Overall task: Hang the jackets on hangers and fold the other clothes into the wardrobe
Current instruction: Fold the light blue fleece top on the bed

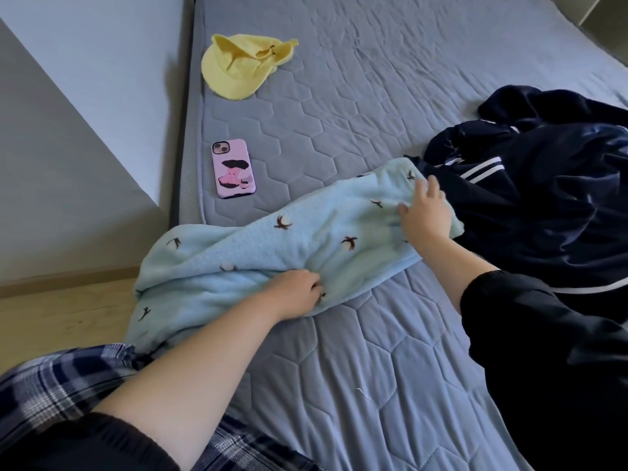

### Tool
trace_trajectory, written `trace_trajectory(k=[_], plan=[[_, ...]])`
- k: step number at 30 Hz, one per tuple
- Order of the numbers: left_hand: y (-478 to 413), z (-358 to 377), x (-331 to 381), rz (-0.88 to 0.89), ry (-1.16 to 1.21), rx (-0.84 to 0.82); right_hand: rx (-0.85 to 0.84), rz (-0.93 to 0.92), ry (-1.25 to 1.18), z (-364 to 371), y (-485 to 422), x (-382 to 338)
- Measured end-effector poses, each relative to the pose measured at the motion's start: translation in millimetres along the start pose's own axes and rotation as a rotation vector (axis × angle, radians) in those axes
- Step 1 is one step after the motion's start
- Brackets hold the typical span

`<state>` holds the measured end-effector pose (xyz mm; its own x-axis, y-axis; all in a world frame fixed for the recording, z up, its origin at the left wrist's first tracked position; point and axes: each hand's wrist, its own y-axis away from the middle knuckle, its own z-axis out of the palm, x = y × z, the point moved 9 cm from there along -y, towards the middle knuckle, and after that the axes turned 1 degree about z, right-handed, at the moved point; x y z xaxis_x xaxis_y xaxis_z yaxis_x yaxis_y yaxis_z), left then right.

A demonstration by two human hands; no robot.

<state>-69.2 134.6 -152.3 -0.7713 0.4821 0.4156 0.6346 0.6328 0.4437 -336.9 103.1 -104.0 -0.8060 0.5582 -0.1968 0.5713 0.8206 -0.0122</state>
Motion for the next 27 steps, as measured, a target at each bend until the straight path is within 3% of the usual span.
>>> trace_trajectory(k=[3,5,8,12,13,15,17,18,22,25,27], plan=[[-0.3,-4.2,-1.9,-0.030,0.028,0.006,-0.089,0.311,-0.088,-0.7,-4.3,31.9],[0.5,-2.6,-0.3,-0.024,-0.010,-0.002,-0.086,0.329,-0.084,-8.1,-10.1,37.1],[1.6,-5.9,4.5,0.006,-0.010,0.026,0.099,0.332,-0.166,-35.0,-22.4,49.0],[10.2,-18.3,0.8,0.049,0.076,0.093,-0.153,0.399,0.040,-6.5,-14.5,50.1],[15.9,-29.2,-5.5,0.065,0.127,0.178,-0.136,0.345,0.120,-4.9,-14.2,36.6],[34.6,-68.7,-25.2,0.106,0.163,0.509,-0.007,0.092,0.203,-9.3,-14.6,-17.1],[55.8,-104.8,-53.2,0.078,0.060,0.819,-0.027,-0.202,0.076,-4.0,-1.0,-88.4],[58.5,-114.3,-70.5,0.011,0.034,0.857,-0.083,-0.323,-0.025,1.4,11.5,-122.9],[49.1,-111.6,-112.5,-0.222,0.045,0.548,-0.265,-0.659,-0.204,21.1,61.8,-221.1],[52.9,-112.8,-107.8,-0.168,-0.032,0.497,-0.061,-1.023,-0.218,8.9,98.7,-250.3],[51.8,-105.2,-108.9,-0.167,-0.068,0.340,0.033,-1.188,-0.207,9.4,125.3,-243.5]])
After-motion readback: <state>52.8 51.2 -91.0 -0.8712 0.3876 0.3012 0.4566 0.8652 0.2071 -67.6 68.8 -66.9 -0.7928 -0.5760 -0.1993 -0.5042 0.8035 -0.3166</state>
